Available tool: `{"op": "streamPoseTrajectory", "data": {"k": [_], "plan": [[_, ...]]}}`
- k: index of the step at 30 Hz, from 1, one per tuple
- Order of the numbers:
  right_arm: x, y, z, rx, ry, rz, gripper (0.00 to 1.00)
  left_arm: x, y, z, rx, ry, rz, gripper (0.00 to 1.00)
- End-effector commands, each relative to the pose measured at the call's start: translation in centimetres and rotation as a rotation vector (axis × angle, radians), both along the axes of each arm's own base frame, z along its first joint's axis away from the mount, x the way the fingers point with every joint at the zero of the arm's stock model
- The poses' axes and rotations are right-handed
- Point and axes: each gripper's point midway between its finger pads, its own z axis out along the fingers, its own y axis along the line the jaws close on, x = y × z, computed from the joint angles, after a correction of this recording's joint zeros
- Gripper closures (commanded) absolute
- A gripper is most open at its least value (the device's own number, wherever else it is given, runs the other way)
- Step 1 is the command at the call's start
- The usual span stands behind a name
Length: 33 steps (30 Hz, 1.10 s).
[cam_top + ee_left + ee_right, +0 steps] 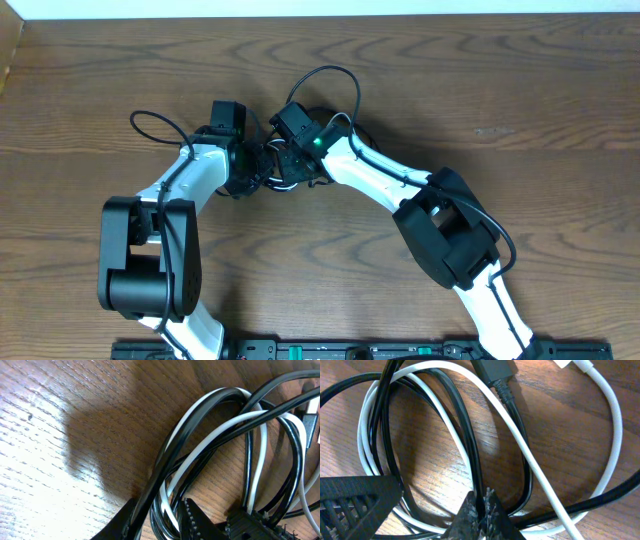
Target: Untangle cables
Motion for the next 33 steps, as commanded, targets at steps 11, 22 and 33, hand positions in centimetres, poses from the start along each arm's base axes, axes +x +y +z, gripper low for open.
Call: {"op": "streamPoseTrajectory", "data": {"k": [11, 22, 33], "plan": [[-1.0, -1.8, -3.4, -0.08, 0.048, 0.005, 0.99, -1.0, 0.6, -1.0, 0.037, 0.025, 0.012, 0.92], [-1.0, -1.8, -3.4, -0.089, 0.036, 0.033, 0.99, -0.2, 1.2, 2.5, -0.093, -0.055, -0.007, 0.93], [-0.9, -1.9, -3.4, -0.094, 0.031, 0.041, 0.99, -1.0, 5.5, 3.5, -0.192, -0.045, 0.089, 0.92]]}}
